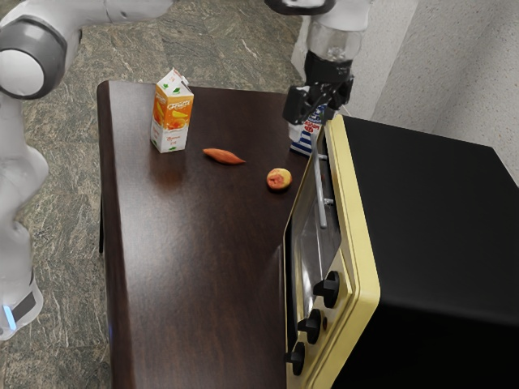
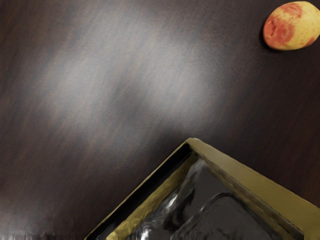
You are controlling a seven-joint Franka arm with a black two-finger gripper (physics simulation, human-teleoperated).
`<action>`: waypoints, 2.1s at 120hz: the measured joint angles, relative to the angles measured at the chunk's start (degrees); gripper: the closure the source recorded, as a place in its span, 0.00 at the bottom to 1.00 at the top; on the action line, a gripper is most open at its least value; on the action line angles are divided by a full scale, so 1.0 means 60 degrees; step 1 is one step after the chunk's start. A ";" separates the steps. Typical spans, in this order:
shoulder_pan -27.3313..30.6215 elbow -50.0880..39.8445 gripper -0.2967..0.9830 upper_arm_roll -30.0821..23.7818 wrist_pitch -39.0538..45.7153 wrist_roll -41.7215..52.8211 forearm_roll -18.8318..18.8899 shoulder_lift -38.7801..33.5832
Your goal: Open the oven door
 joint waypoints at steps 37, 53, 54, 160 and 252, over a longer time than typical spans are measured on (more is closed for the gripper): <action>0.0773 0.0013 0.23 -0.0139 -0.0245 -0.0843 -0.0595 -0.0444; 0.3769 -0.0341 0.23 -0.2793 -0.0204 -0.1124 -0.0622 -0.0992; 0.4052 -0.0401 0.23 -0.3082 -0.0189 -0.1136 -0.0623 -0.1061; 0.4123 -0.5236 0.23 -0.6473 0.4219 0.3651 0.0409 -0.4417; 0.4745 -0.5573 0.23 -0.6512 0.4790 0.5506 -0.0015 -0.4207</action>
